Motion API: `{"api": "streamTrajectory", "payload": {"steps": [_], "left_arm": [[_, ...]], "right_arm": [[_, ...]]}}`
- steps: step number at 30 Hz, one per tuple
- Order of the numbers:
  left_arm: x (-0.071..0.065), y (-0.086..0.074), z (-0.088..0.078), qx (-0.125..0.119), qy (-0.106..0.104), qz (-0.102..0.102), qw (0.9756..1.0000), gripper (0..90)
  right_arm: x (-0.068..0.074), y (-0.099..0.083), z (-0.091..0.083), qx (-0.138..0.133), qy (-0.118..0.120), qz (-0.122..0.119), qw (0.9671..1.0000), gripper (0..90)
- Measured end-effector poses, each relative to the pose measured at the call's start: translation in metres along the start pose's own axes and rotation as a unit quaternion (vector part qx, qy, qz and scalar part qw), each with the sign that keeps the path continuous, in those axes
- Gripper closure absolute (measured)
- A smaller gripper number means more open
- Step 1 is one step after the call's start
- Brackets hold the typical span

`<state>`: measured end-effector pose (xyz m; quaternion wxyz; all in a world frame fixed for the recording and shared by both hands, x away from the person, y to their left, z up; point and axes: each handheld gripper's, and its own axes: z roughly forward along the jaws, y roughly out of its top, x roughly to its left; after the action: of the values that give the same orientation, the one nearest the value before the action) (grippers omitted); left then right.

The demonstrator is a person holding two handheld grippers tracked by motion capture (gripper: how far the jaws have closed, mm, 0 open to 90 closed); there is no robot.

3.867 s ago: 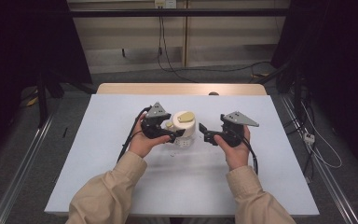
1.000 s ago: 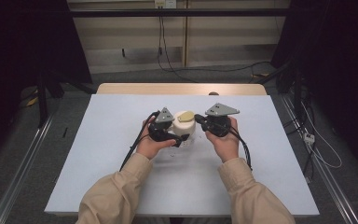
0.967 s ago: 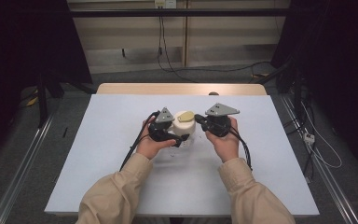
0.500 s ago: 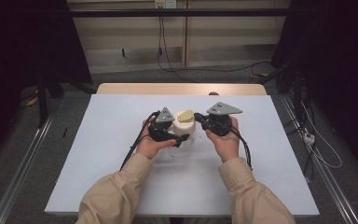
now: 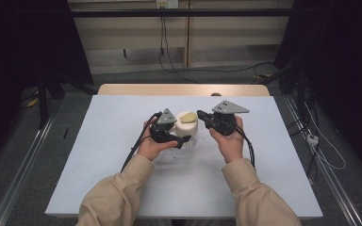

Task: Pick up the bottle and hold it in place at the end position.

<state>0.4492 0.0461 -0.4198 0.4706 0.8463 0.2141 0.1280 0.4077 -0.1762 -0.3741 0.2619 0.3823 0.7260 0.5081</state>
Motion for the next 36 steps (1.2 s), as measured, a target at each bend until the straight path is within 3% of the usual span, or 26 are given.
{"api": "streamTrajectory", "payload": {"steps": [8,10,12,13,18,26,32,36], "left_arm": [[0.001,0.001,-0.005,-0.009,0.002,0.0,1.0,15.9],[0.003,0.002,-0.008,-0.021,-0.002,-0.002,0.9998,23.6],[0.005,0.004,-0.012,-0.038,-0.012,0.001,0.9992,40.5],[0.004,0.004,-0.012,-0.038,-0.009,0.006,0.9992,43.4],[0.0,0.002,-0.009,-0.035,-0.019,0.007,0.9992,36.0],[-0.001,0.002,-0.008,-0.024,-0.011,0.001,0.9996,28.8],[-0.004,0.0,0.001,-0.016,-0.02,-0.009,0.9996,13.6],[-0.006,-0.001,0.007,-0.021,-0.02,-0.016,0.9994,11.4]], "right_arm": [[-0.002,-0.001,0.0,0.006,-0.007,-0.002,1.0,90.0],[-0.003,-0.002,0.0,0.004,-0.01,-0.001,0.9999,90.0],[-0.004,-0.003,0.0,0.006,-0.013,-0.001,0.9999,90.0],[-0.005,-0.003,0.0,0.007,-0.014,-0.002,0.9999,90.0],[-0.007,-0.004,-0.002,0.005,-0.021,0.002,0.9998,90.0],[-0.016,-0.009,-0.004,0.02,-0.041,0.003,0.999,90.0],[-0.015,-0.014,0.0,0.027,-0.035,-0.002,0.999,90.0],[-0.015,-0.014,0.002,0.03,-0.032,-0.005,0.999,90.0]]}}
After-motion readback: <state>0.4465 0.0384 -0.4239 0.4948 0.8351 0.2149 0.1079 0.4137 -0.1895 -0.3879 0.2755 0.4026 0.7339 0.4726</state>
